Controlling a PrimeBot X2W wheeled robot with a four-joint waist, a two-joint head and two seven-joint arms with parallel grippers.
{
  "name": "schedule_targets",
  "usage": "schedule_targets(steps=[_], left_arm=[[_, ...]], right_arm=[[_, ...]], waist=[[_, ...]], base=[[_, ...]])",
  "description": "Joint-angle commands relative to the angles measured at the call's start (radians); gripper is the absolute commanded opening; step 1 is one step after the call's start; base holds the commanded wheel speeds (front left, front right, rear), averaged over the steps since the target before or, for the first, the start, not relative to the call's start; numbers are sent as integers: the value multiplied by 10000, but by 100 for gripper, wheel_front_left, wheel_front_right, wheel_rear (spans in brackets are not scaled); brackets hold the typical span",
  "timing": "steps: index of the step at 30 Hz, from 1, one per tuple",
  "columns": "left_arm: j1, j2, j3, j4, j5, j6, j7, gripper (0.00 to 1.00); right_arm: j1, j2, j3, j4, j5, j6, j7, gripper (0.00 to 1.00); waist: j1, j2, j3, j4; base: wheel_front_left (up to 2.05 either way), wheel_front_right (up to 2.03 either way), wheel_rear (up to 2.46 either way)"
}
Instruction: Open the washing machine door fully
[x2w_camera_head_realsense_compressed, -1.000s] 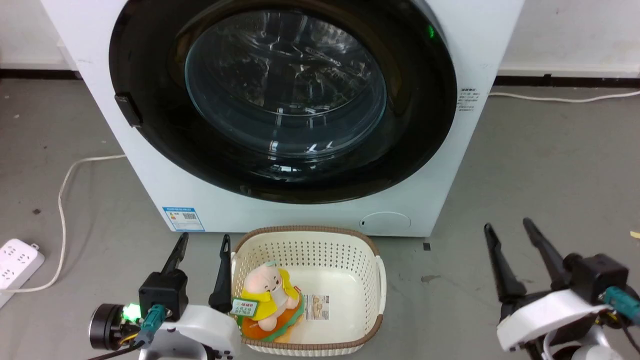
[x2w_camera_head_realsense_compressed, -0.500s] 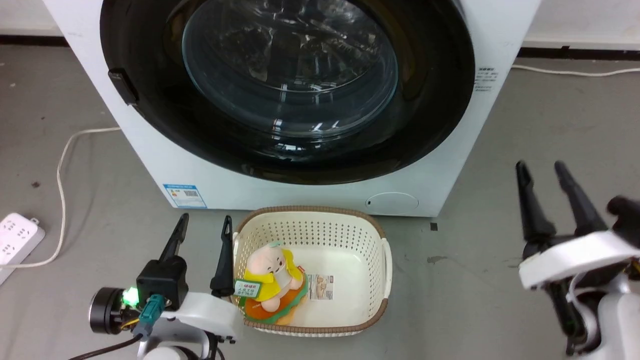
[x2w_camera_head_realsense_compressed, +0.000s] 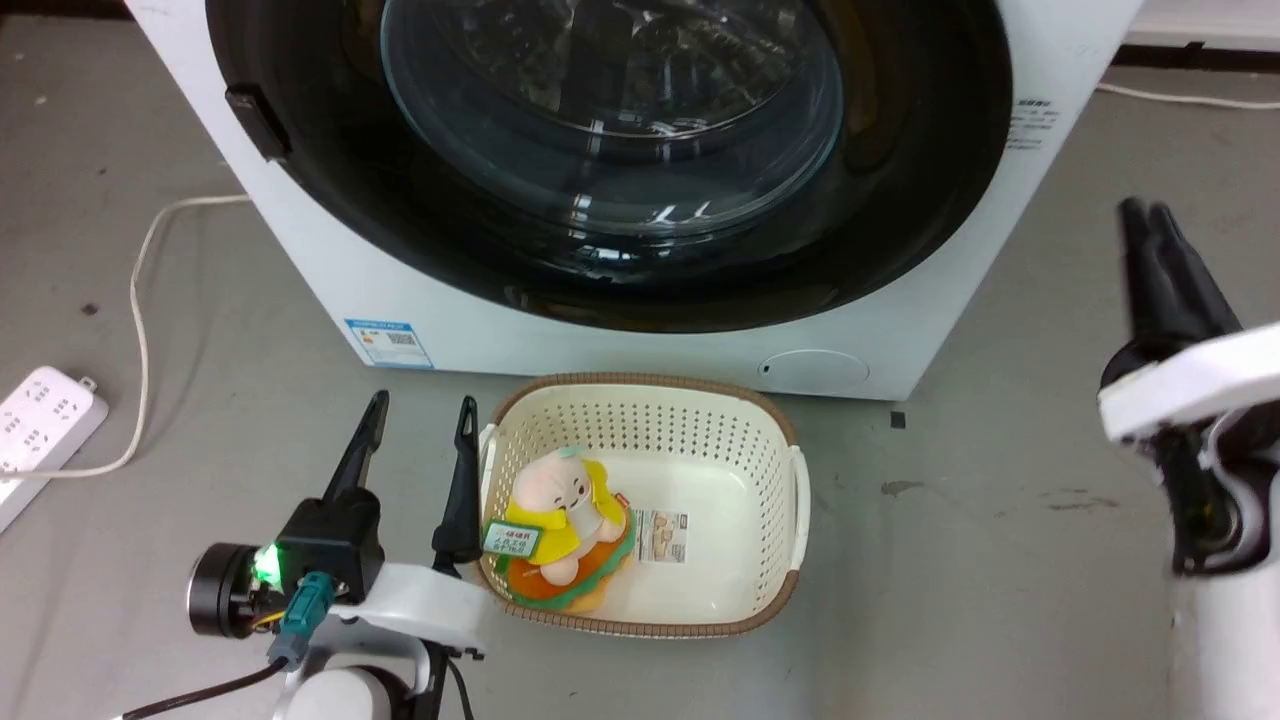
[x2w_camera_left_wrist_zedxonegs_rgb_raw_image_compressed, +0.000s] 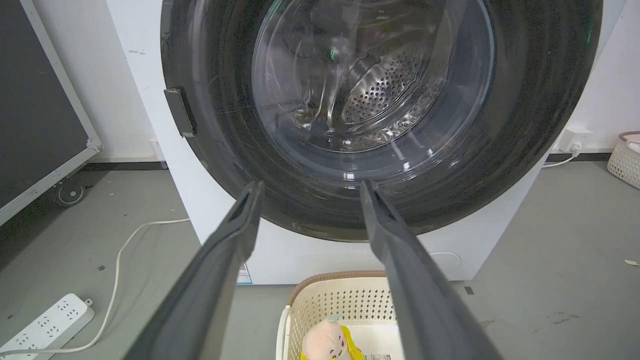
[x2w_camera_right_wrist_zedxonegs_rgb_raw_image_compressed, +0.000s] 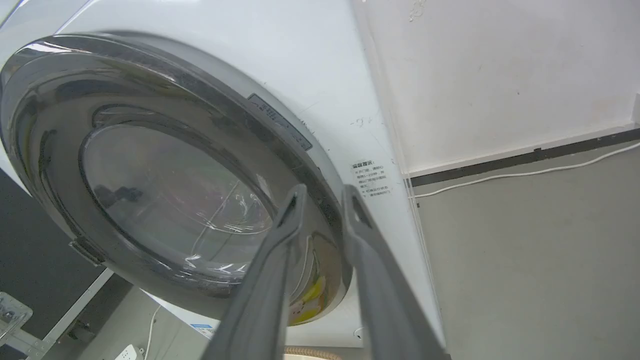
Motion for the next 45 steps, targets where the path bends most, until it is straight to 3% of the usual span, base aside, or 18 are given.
schedule_targets(steps=[1,11,28,35,45], left_arm=[[-193,5,-46,-50,-46,63,-108,100],[-449,6,-220,-103,-142,128,-317,100],[-911,7,-630,-189,-391,303,-672,100],[-1030,8,-773,-222,-497,395,-797,100],[-1179,8,-944,-240,-646,539,-1006,100]], right_arm=[[-448,27,-175,189,260,-4,118,0],[-2511,46,-1197,1873,989,-4,1544,0],[-5444,-270,-2349,4177,1139,-5,3976,0],[-6302,-351,-2869,4893,1216,-6,4821,0],[-7044,-297,-3580,5713,1328,-6,6885,0]], waist=[[-1,-1,84,62],[-1,-1,512,284],[-1,-1,1258,799],[-1,-1,1479,999],[-1,-1,1621,1205]], base=[[0,0,0],[0,0,0],[0,0,0],[0,0,0],[0,0,0]])
